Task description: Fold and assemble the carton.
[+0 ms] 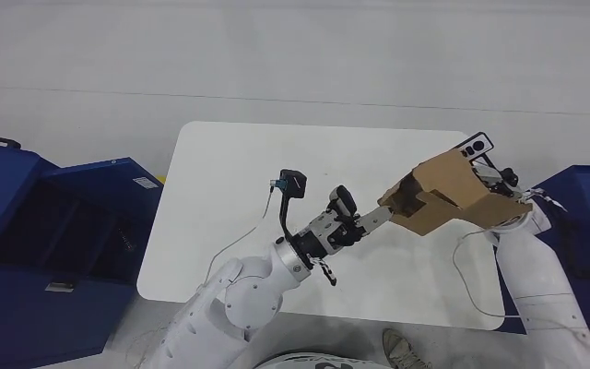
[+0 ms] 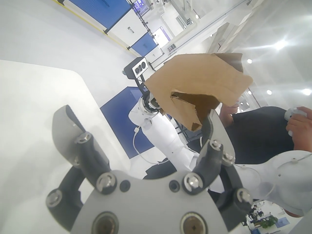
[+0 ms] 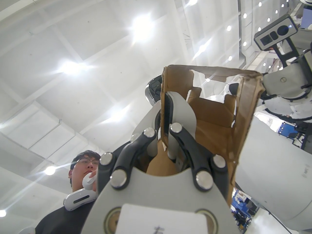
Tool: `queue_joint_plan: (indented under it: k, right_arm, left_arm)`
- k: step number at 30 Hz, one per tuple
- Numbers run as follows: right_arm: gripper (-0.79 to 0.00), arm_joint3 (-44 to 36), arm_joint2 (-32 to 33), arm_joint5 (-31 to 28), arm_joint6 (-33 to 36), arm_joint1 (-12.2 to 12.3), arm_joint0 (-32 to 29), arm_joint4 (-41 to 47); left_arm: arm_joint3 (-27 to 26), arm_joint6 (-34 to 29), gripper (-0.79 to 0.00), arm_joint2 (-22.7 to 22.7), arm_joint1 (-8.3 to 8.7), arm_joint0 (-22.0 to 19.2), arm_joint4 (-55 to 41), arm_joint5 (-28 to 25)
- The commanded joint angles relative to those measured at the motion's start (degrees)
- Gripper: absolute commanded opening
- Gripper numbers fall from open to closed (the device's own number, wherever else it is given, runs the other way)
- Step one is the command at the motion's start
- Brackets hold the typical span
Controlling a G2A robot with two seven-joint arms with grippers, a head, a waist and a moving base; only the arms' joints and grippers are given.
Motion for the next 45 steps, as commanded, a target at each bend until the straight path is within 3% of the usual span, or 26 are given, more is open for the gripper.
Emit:
queue_joint_plan:
  k: [1, 8, 22, 27, 37, 43, 45]
  right_arm:
    - [-0.785, 0.18, 0.00, 0.15, 0.00, -0.02, 0.09, -0.07]
    - [-0.785, -0.37, 1.02, 1.30, 0.00, -0.09, 0.03, 2.74]
    - [-0.785, -0.65, 1.01, 1.13, 0.00, -0.42, -0.06, 2.62]
    - [-0.785, -0.41, 1.58, 0.71, 0.00, -0.46, -0.05, 2.37]
    - [-0.785, 1.75, 4.07, -6.16, -0.36, -0.24, 0.47, -5.39]
    - [-0.785, 1.71, 4.06, -8.27, -1.26, -0.48, 0.69, -7.27]
    - [-0.785, 1.67, 4.11, -8.23, -1.37, -0.55, 0.73, -7.27]
  left_arm:
    - [0.38, -0.12, 0.000, 0.08, -0.17, -0.25, -1.26, 1.35]
    - [3.27, -1.55, 0.000, 0.30, -0.68, -2.17, -3.19, 4.27]
    - [5.14, -1.16, 0.000, 3.08, -1.25, -1.96, -1.98, 0.12]
    - [5.34, 0.68, 0.000, 2.04, -1.36, -1.76, -2.19, 0.34]
    - [-0.64, 5.52, 0.000, -5.31, -0.34, 5.41, -5.88, -4.78]
    - [-4.43, 6.18, 0.000, -3.66, 0.40, 9.68, 9.60, -6.85]
    - [-4.96, 7.40, 0.000, -0.94, 0.44, 10.47, 14.14, -10.62]
